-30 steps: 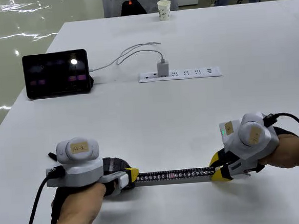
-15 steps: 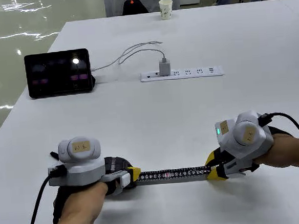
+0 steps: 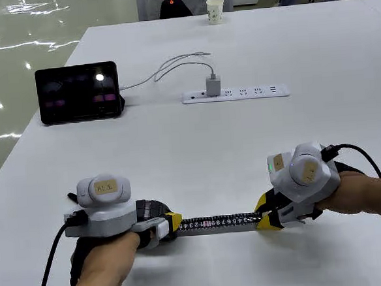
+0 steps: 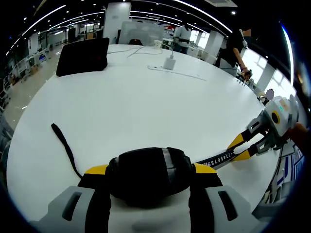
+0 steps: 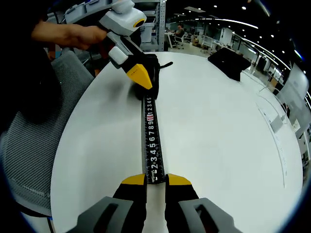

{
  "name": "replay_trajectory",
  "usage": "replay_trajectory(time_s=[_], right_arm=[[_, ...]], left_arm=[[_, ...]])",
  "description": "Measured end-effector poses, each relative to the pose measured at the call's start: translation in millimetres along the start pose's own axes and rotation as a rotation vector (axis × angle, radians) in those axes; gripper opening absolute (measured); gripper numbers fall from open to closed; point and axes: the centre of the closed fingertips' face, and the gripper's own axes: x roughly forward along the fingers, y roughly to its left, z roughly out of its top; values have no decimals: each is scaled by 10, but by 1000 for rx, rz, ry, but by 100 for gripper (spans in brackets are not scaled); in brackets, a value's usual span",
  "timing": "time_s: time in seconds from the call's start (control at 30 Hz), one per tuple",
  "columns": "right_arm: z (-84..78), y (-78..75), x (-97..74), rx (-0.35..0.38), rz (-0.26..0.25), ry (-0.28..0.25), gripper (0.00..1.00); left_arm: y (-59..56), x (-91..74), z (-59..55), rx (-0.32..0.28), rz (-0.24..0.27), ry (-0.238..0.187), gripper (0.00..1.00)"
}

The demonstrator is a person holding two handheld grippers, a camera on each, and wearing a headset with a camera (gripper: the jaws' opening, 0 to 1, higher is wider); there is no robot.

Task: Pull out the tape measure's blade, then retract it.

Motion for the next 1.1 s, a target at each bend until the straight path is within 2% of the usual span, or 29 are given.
replay_trajectory(time_s=[1.1], right_arm=[[311, 10, 215, -4, 20, -37, 10]], left_arm=[[1, -1, -4, -5, -11, 3, 60]])
